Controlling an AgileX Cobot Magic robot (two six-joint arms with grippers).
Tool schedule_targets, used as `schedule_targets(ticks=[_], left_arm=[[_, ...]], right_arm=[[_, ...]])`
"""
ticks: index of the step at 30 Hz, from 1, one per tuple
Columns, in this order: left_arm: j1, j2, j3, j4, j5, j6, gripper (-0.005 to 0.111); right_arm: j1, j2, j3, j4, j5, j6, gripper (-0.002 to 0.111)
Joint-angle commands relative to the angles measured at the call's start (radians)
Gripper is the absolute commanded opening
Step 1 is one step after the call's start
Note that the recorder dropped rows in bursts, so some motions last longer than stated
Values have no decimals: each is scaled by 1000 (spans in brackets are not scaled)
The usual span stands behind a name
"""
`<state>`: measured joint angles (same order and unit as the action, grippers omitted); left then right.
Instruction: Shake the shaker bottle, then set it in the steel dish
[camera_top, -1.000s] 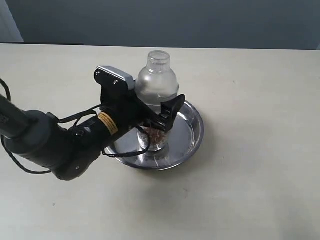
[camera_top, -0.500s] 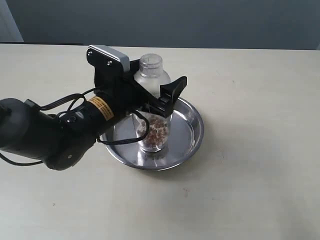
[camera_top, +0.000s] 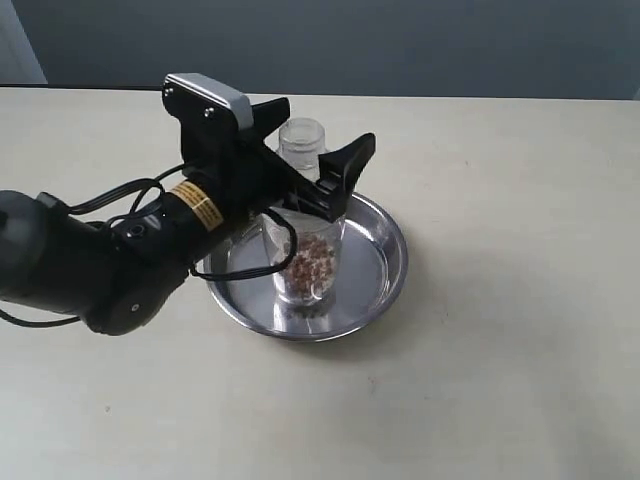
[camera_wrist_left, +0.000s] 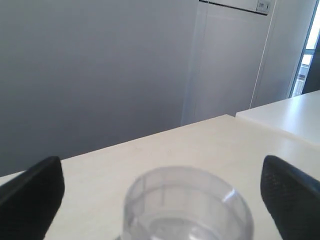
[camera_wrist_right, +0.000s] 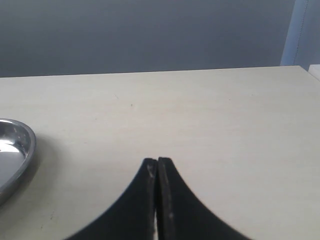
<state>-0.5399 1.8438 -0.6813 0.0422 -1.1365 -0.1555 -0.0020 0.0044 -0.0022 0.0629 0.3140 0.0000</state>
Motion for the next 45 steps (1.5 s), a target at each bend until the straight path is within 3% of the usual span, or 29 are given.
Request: schedule_targets(ticks=[1, 7, 11, 14, 20, 27, 30, 35, 42, 45], left_arm=[[0, -41, -8, -10, -30, 26, 105], [0, -119, -8, -42, -10, 91, 102], [0, -229, -8, -100, 89, 211, 89], [0, -334, -8, -144, 274, 317, 66], [0, -515, -8, -253, 585, 490, 0], [0, -744, -8, -572, 875, 781, 1], [0, -828, -8, -588, 902, 882, 1], [0, -939, -8, -591, 999, 892, 1], [11, -1051, 11, -596, 993, 906, 1], [43, -1082, 84, -638, 891, 915, 1]], right_arm=[[2, -4, 2, -1, -9, 0, -1], [2, -4, 2, -1, -9, 0, -1], [2, -4, 2, -1, -9, 0, -1], [2, -4, 2, -1, -9, 0, -1], [2, -4, 2, -1, -9, 0, -1], [2, -4, 2, -1, -9, 0, -1], [2, -4, 2, -1, -9, 0, -1], [2, -4, 2, -1, -9, 0, -1], [2, -4, 2, -1, -9, 0, -1], [2, -4, 2, -1, -9, 0, -1]])
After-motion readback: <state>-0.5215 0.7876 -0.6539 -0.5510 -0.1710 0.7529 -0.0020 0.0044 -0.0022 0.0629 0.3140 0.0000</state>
